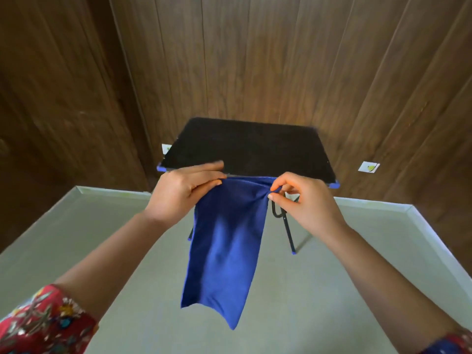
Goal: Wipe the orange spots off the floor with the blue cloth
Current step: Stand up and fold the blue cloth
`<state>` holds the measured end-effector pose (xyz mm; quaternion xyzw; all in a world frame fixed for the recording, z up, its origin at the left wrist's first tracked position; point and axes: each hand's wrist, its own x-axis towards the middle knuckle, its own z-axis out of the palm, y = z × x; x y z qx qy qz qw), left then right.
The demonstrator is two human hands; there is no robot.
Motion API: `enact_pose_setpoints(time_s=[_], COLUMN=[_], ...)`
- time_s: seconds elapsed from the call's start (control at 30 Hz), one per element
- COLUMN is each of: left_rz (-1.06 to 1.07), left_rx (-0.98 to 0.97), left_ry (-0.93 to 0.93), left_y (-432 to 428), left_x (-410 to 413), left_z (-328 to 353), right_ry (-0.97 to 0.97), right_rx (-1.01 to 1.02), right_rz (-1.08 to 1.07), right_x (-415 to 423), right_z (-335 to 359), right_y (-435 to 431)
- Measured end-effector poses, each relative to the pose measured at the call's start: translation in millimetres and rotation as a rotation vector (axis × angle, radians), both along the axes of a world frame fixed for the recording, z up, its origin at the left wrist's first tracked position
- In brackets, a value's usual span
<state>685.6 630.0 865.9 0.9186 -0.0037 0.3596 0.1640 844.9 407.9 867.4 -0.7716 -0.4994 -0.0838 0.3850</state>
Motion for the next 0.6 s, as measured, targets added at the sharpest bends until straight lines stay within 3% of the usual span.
enact_pose_setpoints(time_s=[0.07,0.13,0.23,0.37,0.43,0.53,0.6], left_rz=[0.005,0.016,0.013,0.047,0.058,0.005,-0.055], left_rx=[-0.038,-0.239,-0.438,-0.53,-0.599,-0.664,-0.738], left_ry=[-0.047,-0.061,-0.043,-0.089,0.012,0.221,0.497], left_y=[5,6,5,22,29,39,52], left_x=[5,8,12,18,22,27,23], left_z=[18,35,51,62,56,42,43], right_ry=[-0.034,-0.013,0.33,0.493,0.513,0.37,0.269], right_rx=[0.062,0.093,0.19,0.259,0.033,-0.495,-0.653], right_rz=[0.105,0.252,0.366,0.284,0.218,0.054,-0.006], right_x=[7,10,-3,-3,1,10,12], right_z=[15,27,38,35,33,20,12], right_y=[2,6,17,37,41,39,35])
